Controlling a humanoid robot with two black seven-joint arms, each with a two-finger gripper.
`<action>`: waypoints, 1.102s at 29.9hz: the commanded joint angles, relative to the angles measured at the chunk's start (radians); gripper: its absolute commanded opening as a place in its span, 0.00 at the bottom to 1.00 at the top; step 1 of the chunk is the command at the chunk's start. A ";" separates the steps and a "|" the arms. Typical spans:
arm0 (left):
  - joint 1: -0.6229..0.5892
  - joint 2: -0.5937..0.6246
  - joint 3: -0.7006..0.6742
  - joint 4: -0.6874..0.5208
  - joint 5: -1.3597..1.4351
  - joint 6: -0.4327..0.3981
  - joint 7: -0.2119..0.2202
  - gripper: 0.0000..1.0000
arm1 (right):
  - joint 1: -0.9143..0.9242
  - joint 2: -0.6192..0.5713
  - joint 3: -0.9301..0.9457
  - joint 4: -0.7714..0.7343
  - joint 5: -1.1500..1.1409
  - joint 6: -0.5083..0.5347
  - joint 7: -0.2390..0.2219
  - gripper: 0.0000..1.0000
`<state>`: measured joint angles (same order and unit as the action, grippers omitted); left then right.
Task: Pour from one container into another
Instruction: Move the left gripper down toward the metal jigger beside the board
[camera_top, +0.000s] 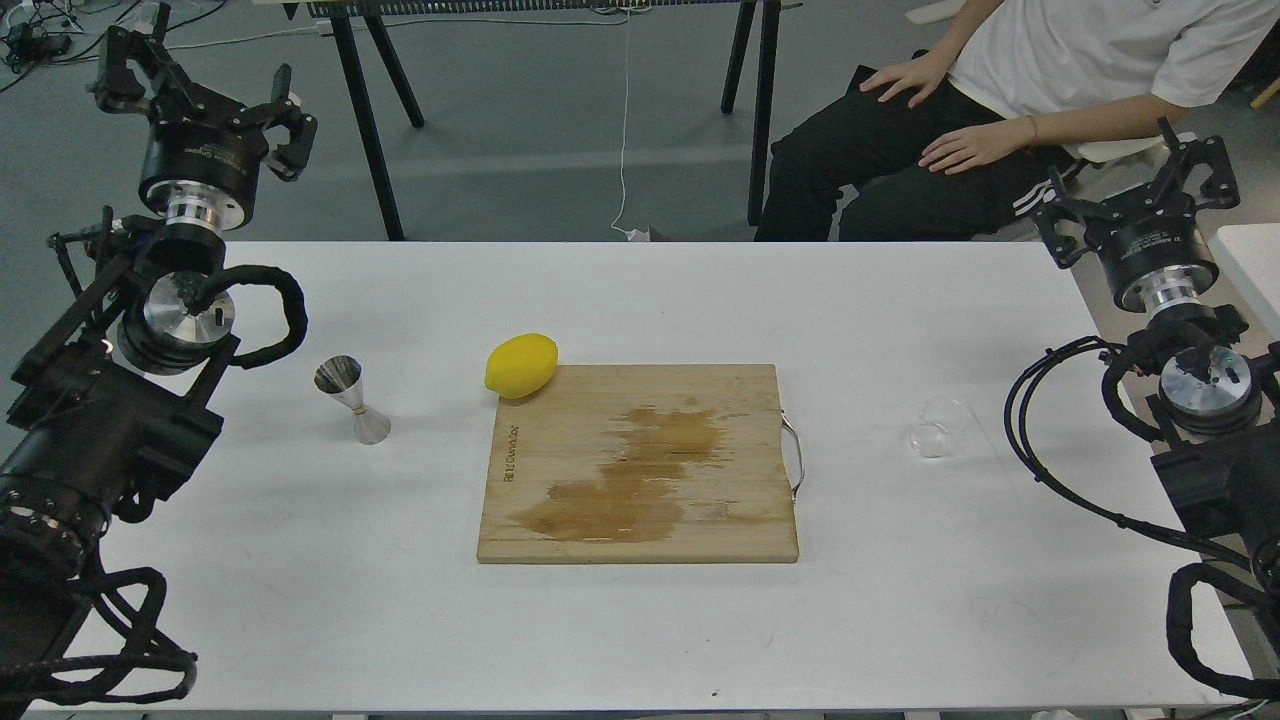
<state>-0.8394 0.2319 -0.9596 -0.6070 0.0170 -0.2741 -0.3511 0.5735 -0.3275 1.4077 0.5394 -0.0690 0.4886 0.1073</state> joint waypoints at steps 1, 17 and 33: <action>0.002 0.016 -0.001 -0.063 -0.002 0.041 -0.002 1.00 | 0.000 0.001 0.000 0.002 0.001 0.000 0.000 1.00; 0.256 0.369 0.121 -0.513 0.089 0.039 0.061 1.00 | -0.018 -0.021 0.011 0.013 0.005 0.000 0.006 1.00; 0.591 0.707 0.143 -0.827 0.751 0.185 -0.012 0.99 | -0.055 -0.025 0.010 0.010 0.005 0.000 0.002 1.00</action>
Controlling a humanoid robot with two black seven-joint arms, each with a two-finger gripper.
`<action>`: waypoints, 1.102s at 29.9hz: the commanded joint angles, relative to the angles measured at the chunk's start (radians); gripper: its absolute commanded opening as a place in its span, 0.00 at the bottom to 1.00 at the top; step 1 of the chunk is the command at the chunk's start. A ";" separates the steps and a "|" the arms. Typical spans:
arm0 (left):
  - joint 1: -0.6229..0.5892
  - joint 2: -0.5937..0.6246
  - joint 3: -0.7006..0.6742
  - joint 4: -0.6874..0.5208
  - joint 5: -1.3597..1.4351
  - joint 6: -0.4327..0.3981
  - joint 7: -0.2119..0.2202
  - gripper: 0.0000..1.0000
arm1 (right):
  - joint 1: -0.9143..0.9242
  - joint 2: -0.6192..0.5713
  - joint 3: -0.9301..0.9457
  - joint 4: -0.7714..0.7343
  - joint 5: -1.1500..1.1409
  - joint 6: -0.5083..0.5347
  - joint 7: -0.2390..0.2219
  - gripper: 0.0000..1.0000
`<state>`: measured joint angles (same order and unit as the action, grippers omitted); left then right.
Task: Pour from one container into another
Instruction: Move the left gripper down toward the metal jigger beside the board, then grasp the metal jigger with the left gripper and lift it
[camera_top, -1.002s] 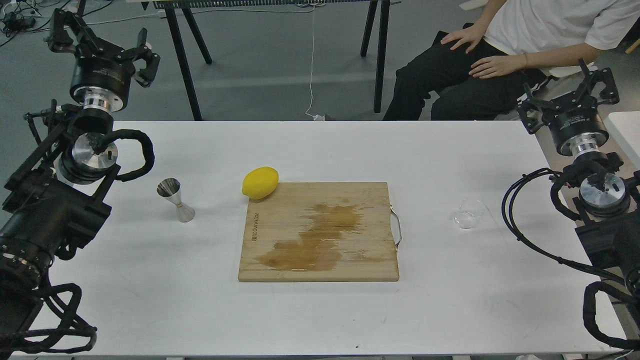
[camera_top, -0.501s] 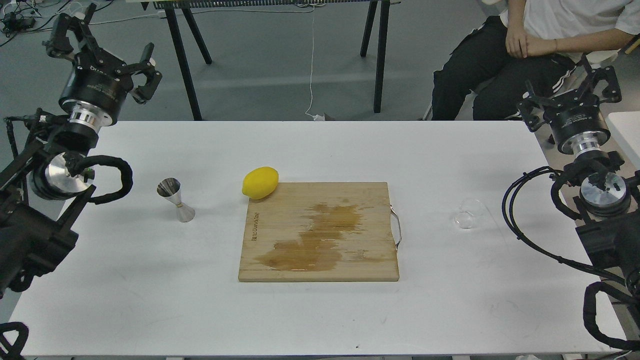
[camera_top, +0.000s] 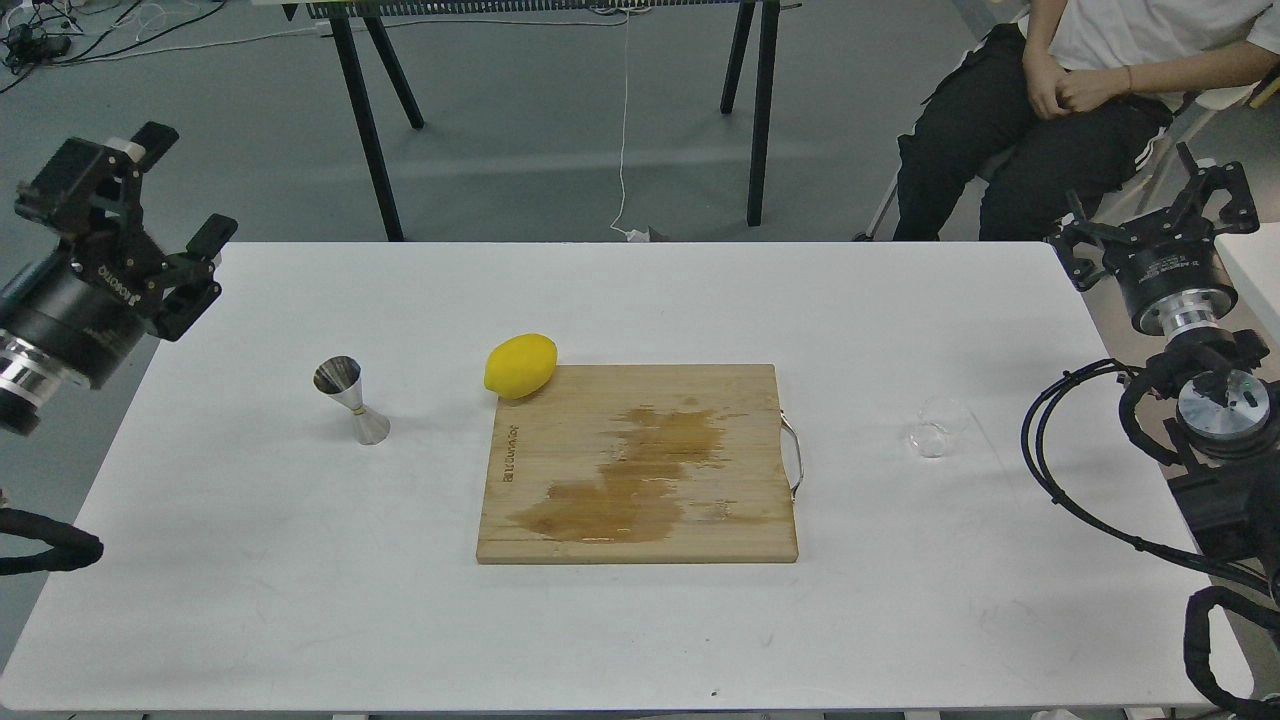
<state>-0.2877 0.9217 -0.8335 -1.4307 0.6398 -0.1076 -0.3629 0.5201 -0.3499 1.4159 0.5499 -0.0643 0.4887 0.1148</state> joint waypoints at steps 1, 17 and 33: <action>0.048 0.017 0.022 -0.004 0.186 0.023 -0.001 0.99 | -0.003 -0.007 0.001 -0.001 0.000 0.000 -0.006 1.00; 0.088 -0.213 0.175 0.346 1.340 0.367 0.082 0.95 | -0.005 -0.009 -0.008 0.002 0.000 0.000 -0.003 1.00; -0.074 -0.514 0.172 0.726 1.531 0.414 0.131 0.79 | -0.006 -0.009 0.000 0.005 0.000 0.000 -0.001 1.00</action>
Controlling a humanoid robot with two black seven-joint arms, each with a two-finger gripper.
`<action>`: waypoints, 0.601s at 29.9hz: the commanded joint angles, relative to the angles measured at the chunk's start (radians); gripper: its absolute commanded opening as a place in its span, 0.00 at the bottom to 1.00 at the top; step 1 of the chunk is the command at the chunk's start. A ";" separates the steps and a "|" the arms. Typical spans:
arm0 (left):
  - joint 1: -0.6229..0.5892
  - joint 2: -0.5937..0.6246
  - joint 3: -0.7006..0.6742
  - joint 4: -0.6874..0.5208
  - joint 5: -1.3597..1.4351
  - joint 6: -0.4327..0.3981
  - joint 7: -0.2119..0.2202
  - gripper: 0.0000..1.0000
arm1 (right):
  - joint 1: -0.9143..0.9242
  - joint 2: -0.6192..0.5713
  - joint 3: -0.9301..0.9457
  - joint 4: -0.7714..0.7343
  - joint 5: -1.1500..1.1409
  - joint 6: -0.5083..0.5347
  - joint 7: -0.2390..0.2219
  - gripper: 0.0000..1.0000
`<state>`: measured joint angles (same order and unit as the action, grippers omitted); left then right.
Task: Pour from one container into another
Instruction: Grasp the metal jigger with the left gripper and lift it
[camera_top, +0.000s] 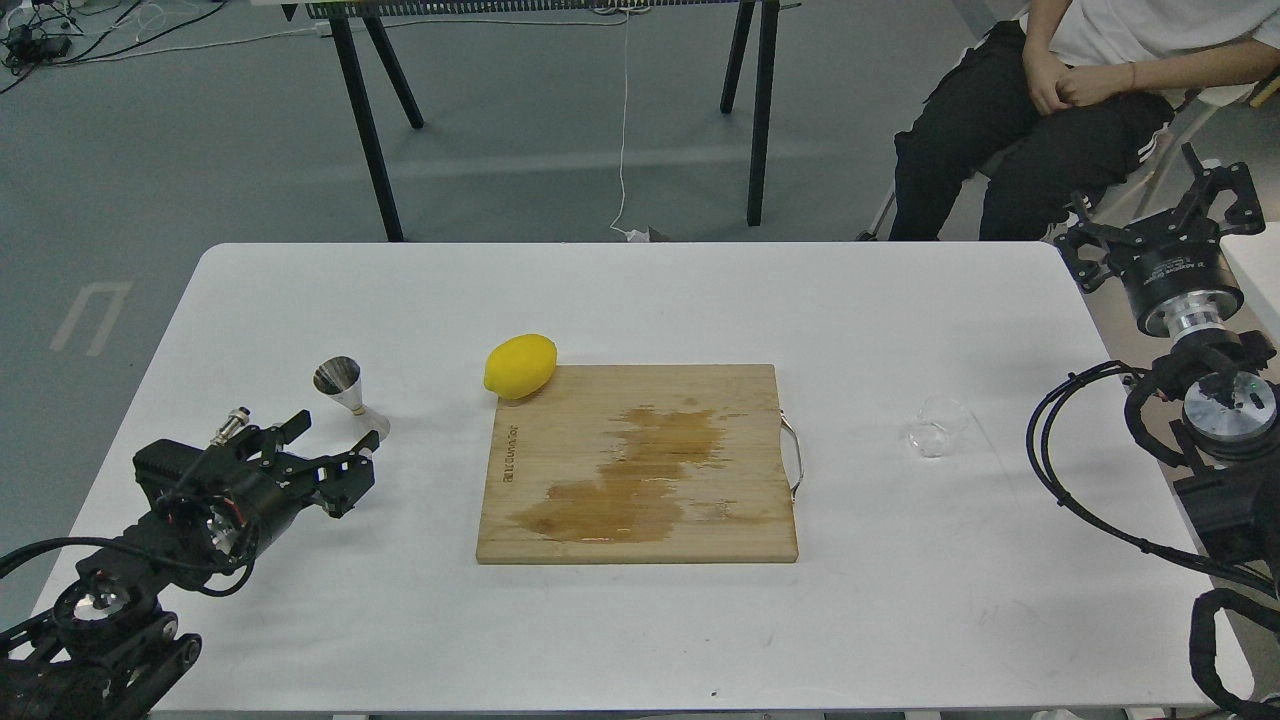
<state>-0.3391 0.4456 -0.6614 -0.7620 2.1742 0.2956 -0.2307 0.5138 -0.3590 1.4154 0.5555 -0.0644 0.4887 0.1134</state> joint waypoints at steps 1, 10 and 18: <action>-0.029 -0.048 0.000 0.072 -0.004 0.017 -0.001 0.79 | 0.000 0.000 0.000 0.000 0.000 0.000 0.000 1.00; -0.090 -0.150 -0.011 0.194 -0.008 0.039 0.001 0.62 | 0.000 0.000 -0.003 -0.002 0.000 0.000 -0.001 1.00; -0.101 -0.150 -0.009 0.217 -0.010 0.043 0.011 0.20 | 0.000 0.000 -0.003 -0.005 0.000 0.000 0.000 1.00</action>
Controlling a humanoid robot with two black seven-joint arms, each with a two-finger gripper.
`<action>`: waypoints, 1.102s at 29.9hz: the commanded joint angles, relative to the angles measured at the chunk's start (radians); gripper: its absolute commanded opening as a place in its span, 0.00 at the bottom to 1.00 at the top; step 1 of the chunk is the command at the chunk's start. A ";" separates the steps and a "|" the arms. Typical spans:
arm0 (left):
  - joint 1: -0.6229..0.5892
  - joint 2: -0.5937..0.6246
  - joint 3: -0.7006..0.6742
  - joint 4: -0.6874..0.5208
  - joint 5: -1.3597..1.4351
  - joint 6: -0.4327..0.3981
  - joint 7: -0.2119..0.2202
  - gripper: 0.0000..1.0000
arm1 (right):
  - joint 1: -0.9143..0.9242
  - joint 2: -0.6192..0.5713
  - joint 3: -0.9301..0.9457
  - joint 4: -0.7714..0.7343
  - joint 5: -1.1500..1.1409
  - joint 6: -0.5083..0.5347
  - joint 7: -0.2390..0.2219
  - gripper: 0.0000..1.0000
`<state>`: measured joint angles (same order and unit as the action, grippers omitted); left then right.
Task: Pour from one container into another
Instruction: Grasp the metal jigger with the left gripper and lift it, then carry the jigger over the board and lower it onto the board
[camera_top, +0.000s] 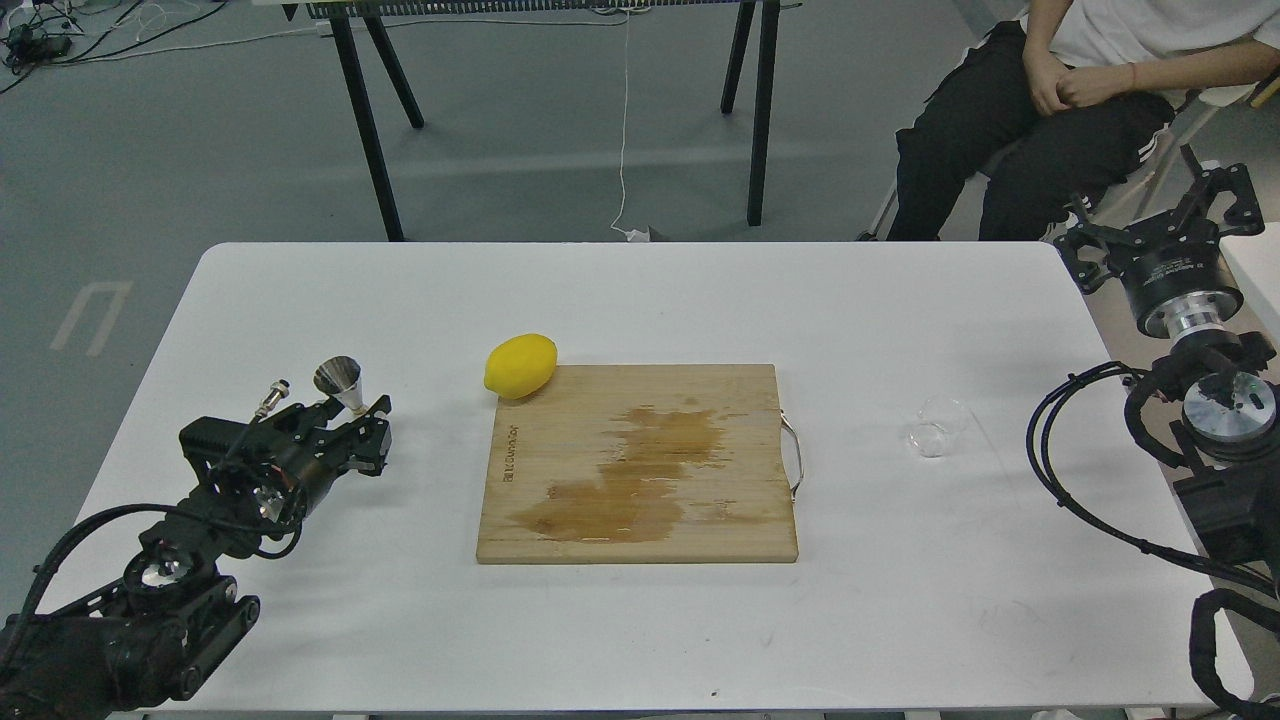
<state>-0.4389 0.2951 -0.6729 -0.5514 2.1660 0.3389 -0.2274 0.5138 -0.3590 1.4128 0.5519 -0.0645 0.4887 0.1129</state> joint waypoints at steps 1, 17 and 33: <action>-0.003 0.001 0.003 0.007 -0.002 0.000 0.013 0.17 | 0.000 0.000 -0.002 -0.001 0.000 0.000 0.002 1.00; -0.092 0.068 0.016 -0.324 0.001 0.019 0.052 0.05 | -0.001 -0.011 0.000 -0.003 0.000 0.000 0.004 1.00; -0.221 -0.126 0.371 -0.535 0.016 -0.170 0.094 0.04 | -0.021 -0.050 0.014 -0.001 0.002 0.000 0.005 1.00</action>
<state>-0.6607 0.2043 -0.3448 -1.1106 2.1818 0.1748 -0.1410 0.4950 -0.4015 1.4249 0.5493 -0.0644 0.4887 0.1183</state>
